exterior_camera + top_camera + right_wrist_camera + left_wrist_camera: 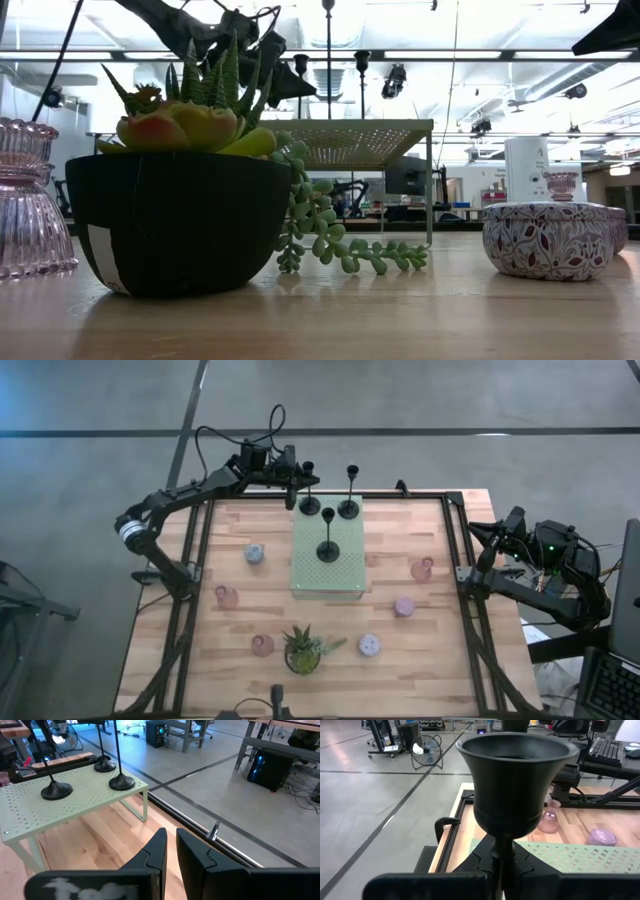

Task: Pick & Place candle stick holders
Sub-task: Put the black candle holder on the shelf

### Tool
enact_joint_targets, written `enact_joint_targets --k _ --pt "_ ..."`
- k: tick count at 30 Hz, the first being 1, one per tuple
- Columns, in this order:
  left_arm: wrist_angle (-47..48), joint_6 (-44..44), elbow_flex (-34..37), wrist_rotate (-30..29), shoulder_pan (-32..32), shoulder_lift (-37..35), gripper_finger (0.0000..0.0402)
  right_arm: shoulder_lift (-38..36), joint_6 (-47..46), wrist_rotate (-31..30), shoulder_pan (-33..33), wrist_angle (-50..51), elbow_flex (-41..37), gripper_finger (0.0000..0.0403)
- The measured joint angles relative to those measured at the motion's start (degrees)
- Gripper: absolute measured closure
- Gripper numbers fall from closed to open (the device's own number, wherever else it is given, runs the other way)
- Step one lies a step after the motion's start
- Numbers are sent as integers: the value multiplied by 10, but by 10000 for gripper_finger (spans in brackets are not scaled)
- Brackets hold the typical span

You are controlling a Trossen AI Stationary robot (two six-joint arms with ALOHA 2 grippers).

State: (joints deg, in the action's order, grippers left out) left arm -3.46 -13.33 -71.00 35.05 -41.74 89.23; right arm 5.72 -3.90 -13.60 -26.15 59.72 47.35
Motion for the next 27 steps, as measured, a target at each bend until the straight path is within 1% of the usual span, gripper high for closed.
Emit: enact_joint_targets --k 12,18,24,27 --pt "0 13 0 11 0 0 390 0 0 0 0 0 0 369" --pt "0 8 0 11 0 0 376 0 0 0 0 0 0 369" --pt "0 5 0 11 0 0 375 0 0 0 0 0 0 369" --pt "0 -2 0 11 1 0 365 0 0 0 0 0 0 369"
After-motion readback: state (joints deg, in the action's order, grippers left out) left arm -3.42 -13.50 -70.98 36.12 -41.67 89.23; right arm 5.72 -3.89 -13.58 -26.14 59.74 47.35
